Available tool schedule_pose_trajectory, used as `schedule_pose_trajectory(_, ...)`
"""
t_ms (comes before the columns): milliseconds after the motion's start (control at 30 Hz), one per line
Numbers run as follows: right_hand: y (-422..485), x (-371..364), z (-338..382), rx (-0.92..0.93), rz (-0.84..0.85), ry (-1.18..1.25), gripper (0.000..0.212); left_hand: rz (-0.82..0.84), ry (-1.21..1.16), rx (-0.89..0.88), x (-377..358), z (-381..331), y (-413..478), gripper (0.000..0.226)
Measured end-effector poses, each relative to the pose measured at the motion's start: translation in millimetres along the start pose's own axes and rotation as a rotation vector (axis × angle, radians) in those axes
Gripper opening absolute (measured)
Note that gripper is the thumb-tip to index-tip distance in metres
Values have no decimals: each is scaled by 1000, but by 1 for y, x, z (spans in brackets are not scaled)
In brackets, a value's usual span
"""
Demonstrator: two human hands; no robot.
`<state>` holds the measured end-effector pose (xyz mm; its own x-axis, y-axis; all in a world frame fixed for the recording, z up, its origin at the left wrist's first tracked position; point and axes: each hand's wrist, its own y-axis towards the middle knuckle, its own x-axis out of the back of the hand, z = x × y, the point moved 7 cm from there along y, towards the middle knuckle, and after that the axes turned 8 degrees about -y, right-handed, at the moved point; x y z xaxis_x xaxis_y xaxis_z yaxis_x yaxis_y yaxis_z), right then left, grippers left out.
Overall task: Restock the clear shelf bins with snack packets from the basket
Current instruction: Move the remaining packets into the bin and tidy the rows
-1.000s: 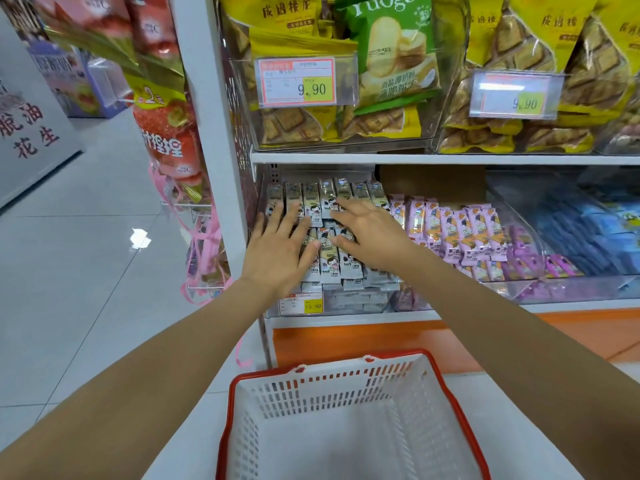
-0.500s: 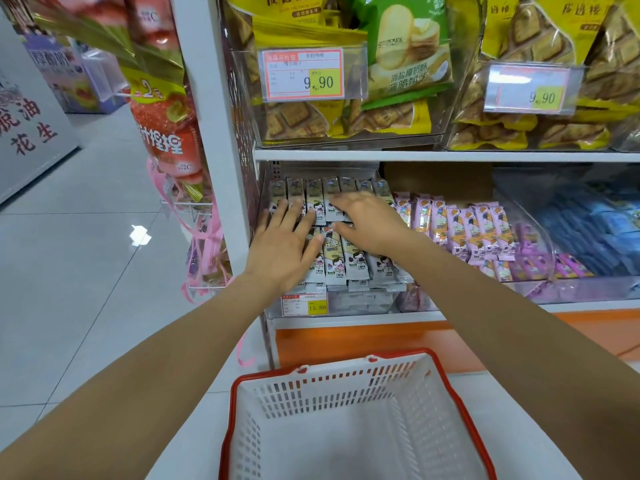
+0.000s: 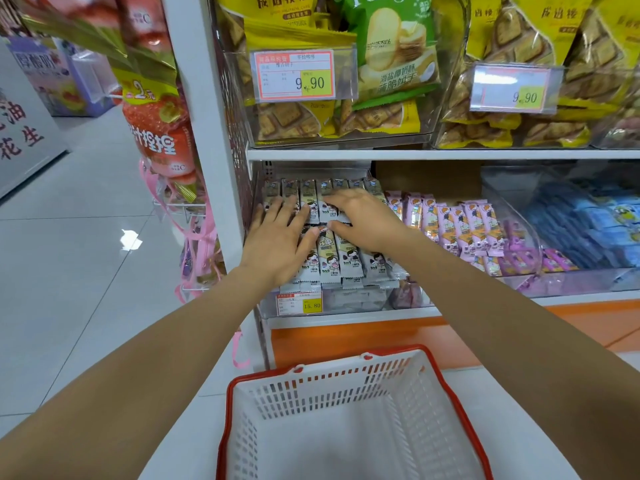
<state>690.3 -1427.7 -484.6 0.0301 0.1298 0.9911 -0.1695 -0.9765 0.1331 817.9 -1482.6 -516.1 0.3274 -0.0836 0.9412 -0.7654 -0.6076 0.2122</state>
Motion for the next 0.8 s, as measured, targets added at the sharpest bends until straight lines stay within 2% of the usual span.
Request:
schedule_pose_trajectory(133,-15,15,-5,11,-117,68,47,-113,-20,-67,5,-9,-12,77)
schedule_pose_trajectory(200,-27,20,-9,37,-159,89,47,-129,-34,-116,1,-16,-24,73)
schedule_pose_trajectory(300,-50,16,-8,102,-129,90,53,-109,-15,-166,-10,-24,-44,67)
schedule_pose_trajectory(433,-72,-5,-3,174,3,-97,66,-53,46,-130,-24,-24,-57,69)
schedule_pose_trajectory(633,-73,-10,-1,176,-70,-121,56,-62,33,-101,-27,-25,-53,53)
schedule_pose_trajectory(800,-71,-13,-1,165,-86,-118,55,-109,29,-131,-25,-27,-54,53)
